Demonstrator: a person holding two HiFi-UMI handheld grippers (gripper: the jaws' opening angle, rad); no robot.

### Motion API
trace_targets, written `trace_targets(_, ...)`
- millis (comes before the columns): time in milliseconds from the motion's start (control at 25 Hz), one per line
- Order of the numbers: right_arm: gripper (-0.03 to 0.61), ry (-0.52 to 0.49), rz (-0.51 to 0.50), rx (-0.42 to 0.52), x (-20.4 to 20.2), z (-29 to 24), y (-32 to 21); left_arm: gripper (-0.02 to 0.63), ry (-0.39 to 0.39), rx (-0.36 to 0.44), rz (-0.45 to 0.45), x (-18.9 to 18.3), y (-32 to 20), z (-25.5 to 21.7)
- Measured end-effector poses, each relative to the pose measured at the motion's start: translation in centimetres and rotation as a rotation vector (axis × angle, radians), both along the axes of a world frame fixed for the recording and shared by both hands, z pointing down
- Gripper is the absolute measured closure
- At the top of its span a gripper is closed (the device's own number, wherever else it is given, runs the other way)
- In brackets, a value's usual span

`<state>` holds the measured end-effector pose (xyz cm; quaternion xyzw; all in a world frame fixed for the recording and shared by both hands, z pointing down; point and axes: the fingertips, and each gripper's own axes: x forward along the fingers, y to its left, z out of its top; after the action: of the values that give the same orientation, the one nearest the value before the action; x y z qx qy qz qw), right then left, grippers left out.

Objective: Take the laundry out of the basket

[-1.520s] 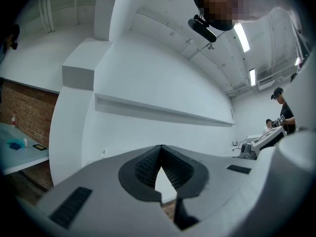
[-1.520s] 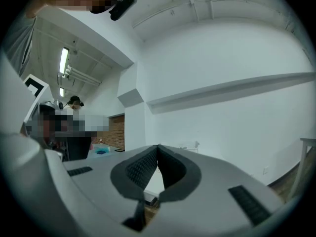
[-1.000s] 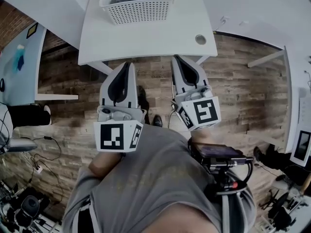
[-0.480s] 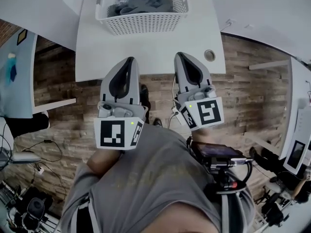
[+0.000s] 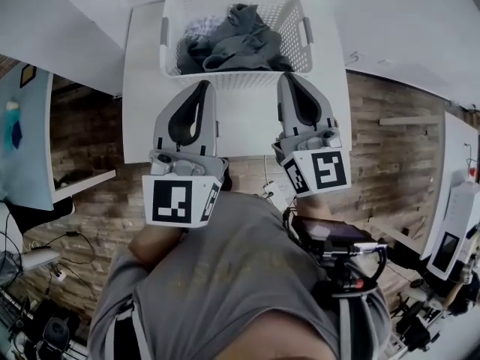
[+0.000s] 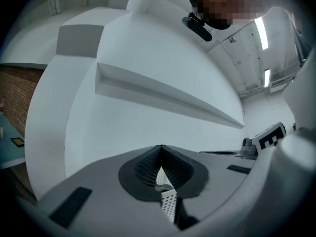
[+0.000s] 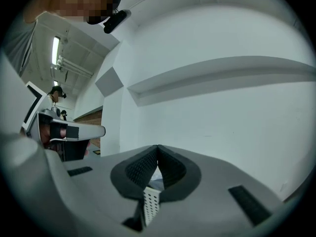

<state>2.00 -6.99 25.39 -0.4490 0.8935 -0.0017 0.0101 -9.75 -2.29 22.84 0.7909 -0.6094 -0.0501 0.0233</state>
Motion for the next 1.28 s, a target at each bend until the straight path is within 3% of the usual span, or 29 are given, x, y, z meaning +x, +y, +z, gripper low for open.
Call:
trace_targets(440, 0.572, -0.012, -0.002, 0.117, -1.0, -4.1, -3.2, 0.606, -0.004, 0.105, -0.005, -1.5, -3.8, -3.3)
trace_targets(800, 0.571, 0.021, -0.090, 0.073, -1.7, -3.0, -5.7, 0.606, 0.017, 0.038, -0.059, -1.5, -6.1, -1.8)
trace_targets(920, 0.572, 0.054, -0.164, 0.044, -2.6, -2.0, -6.3, 0.606, 0.036, 0.017, -0.087, -2.0, -7.1, -1.1)
trace_targets(1280, 0.569, 0.166, -0.526, -0.058, -6.9, 1.8, -7.0, 0.606, 0.073, -0.041, -0.182, -4.0, -10.0, 0.3)
